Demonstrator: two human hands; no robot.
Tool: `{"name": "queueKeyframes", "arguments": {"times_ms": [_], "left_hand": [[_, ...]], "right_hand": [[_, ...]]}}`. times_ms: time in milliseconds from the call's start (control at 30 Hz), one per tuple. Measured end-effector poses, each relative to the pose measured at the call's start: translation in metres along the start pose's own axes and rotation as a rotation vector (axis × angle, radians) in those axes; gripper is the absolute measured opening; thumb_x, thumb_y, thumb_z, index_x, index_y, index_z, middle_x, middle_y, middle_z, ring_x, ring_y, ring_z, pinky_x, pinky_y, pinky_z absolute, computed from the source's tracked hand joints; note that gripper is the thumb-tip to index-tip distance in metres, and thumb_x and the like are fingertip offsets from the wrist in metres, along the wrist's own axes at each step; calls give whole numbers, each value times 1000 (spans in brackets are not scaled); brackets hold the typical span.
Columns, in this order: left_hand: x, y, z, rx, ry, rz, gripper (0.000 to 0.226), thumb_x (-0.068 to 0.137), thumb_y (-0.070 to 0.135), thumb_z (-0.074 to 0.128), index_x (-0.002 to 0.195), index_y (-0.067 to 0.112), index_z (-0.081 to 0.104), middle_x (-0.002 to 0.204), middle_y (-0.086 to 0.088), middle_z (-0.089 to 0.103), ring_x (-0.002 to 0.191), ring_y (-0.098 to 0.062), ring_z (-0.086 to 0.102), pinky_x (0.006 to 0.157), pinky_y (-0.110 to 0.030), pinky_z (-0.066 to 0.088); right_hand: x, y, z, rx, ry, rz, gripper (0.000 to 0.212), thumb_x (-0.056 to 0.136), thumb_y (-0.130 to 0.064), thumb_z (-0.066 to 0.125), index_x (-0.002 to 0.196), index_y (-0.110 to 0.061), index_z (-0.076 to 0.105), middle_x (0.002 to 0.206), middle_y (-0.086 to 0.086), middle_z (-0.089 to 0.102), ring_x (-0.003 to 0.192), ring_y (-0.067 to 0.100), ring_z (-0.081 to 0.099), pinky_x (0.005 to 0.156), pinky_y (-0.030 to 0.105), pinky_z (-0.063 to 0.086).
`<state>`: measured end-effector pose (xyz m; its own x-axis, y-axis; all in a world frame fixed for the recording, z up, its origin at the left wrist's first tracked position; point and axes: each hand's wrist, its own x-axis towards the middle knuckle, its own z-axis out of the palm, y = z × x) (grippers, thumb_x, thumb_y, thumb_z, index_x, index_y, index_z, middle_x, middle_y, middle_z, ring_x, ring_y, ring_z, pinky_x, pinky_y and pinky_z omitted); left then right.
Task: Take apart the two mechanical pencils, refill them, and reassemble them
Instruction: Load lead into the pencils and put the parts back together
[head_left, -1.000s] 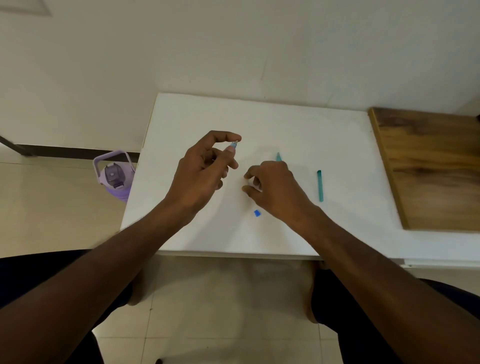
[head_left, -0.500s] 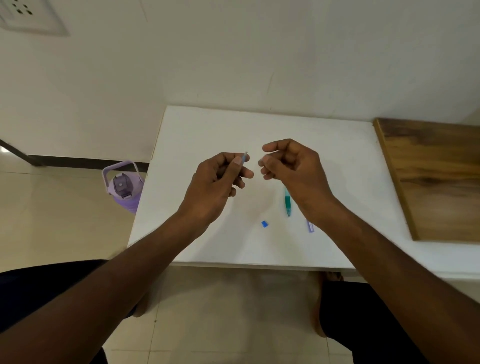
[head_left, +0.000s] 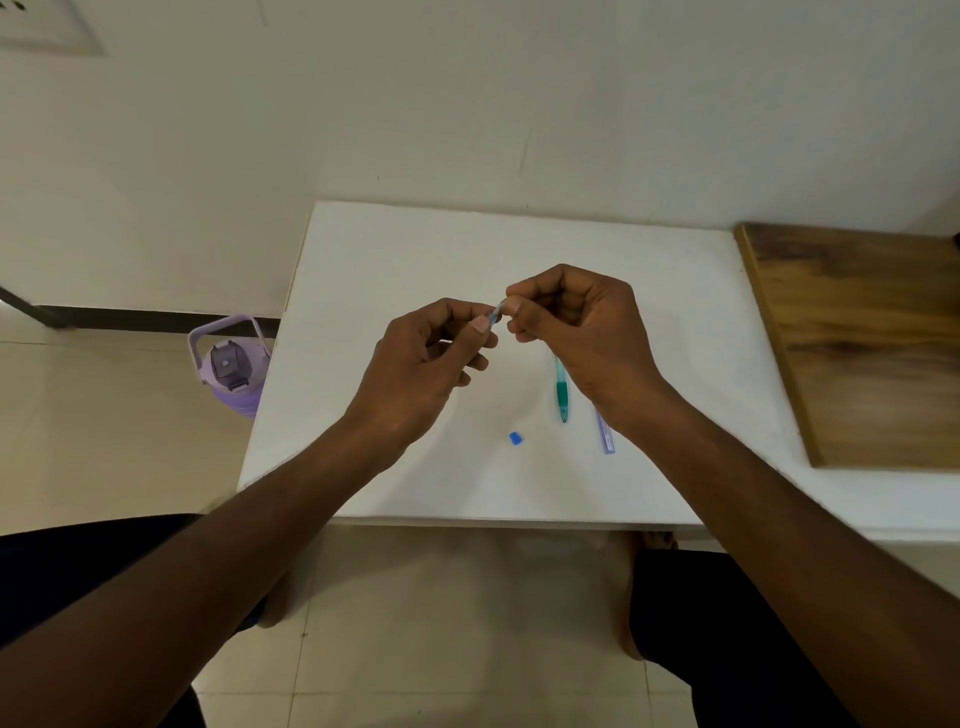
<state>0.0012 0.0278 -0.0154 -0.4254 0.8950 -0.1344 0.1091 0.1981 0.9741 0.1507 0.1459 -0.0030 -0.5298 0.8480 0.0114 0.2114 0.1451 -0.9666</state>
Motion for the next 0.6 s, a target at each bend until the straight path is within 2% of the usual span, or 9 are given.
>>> {"name": "queueKeyframes", "arguments": {"times_ms": [267, 433, 600], "left_hand": [[-3, -1, -3, 68, 7, 36, 21, 104, 32, 63, 119, 24, 76, 99, 9, 80, 87, -12, 76, 71, -23, 59], [-2, -2, -1, 21, 31, 31, 20, 104, 30, 64, 116, 23, 79, 94, 9, 81, 79, -9, 74, 69, -22, 56], [0, -2, 4, -64, 29, -3, 23, 106, 30, 61, 111, 20, 81, 94, 2, 81, 73, -10, 65, 67, -28, 51]], "right_hand": [[4, 0, -8, -127, -101, -10, 9, 92, -22, 81, 101, -21, 82, 86, -4, 82, 81, 18, 79, 84, 36, 66], [2, -2, -5, -55, -110, 36, 7, 91, -20, 81, 97, -15, 82, 94, -4, 83, 79, 22, 78, 83, 39, 66], [-1, -3, -4, -95, -65, -27, 4, 92, -17, 79, 91, -18, 83, 94, -9, 83, 76, 14, 77, 76, 24, 62]]}}
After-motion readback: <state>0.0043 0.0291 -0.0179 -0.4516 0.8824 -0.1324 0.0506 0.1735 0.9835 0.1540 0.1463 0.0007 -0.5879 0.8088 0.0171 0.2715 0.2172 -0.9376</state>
